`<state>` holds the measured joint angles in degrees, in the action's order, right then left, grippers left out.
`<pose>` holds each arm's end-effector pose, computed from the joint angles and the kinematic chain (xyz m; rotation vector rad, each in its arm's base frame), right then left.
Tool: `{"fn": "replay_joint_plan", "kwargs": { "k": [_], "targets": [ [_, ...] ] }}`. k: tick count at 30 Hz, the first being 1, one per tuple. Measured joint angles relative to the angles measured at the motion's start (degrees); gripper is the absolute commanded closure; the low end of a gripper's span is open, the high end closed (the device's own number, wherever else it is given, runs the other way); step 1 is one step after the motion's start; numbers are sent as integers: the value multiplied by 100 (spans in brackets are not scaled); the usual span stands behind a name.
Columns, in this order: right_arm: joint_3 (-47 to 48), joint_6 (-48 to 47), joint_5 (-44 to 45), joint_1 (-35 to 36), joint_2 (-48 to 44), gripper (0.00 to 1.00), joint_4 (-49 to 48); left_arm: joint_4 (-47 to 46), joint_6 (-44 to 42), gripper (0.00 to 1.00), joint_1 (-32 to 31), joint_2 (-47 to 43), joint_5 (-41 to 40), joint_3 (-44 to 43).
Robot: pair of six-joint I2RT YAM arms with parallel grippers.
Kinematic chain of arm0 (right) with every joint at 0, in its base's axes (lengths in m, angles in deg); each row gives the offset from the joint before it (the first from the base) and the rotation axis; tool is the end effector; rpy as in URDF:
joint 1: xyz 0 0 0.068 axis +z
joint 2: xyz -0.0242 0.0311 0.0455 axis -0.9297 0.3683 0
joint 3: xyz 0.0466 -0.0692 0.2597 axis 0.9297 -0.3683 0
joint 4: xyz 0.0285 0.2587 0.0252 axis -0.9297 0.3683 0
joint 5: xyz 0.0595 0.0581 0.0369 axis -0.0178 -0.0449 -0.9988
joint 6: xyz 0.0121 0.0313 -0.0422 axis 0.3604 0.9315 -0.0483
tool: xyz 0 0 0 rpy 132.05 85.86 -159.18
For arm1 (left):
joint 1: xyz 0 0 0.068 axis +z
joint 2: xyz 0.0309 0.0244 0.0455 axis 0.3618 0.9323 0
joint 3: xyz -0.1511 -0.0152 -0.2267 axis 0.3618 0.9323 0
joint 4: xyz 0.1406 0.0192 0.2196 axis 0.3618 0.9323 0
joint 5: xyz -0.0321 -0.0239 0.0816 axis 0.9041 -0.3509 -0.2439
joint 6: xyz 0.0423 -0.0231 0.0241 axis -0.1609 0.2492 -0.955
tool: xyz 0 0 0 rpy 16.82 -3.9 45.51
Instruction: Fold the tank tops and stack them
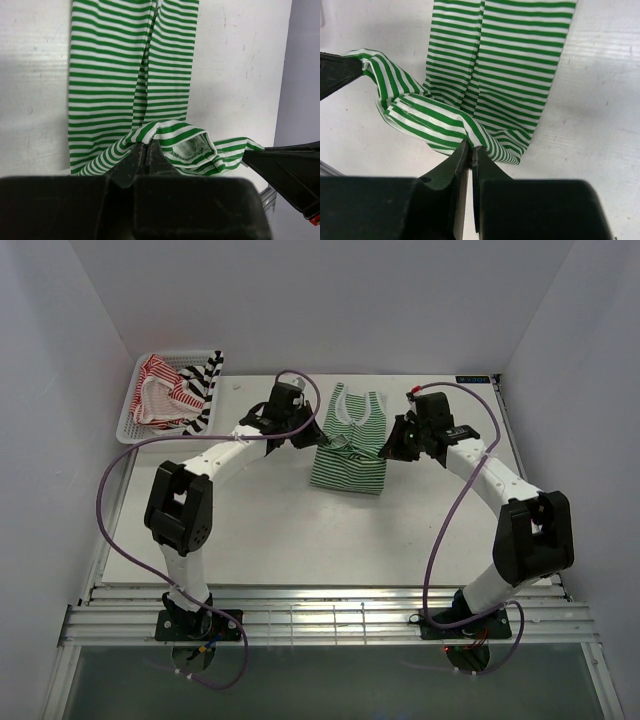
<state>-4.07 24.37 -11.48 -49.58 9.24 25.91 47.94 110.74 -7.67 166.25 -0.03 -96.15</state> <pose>0.3253 0.1186 0.2713 0.0680 2.3724 0.6424 0.3710 -0.2118 0.2508 -0.1889 2.4331 -0.8023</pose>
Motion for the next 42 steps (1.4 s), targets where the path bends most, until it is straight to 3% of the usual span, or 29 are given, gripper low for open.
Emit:
{"fn": "replay_joint_plan", "kwargs": {
  "k": [15,40,42],
  "targets": [
    [907,-452,-575,-424,1307,92,-413,-120,-490,100,195,1261,315,-1176],
    [1482,-549,-909,-669,2647,91,-734,-282,-577,100,404,2302,695,-1663],
    [1506,-540,-909,-675,2667,87,-737,-282,-573,94,420,2304,706,-1663]
  ]
}}
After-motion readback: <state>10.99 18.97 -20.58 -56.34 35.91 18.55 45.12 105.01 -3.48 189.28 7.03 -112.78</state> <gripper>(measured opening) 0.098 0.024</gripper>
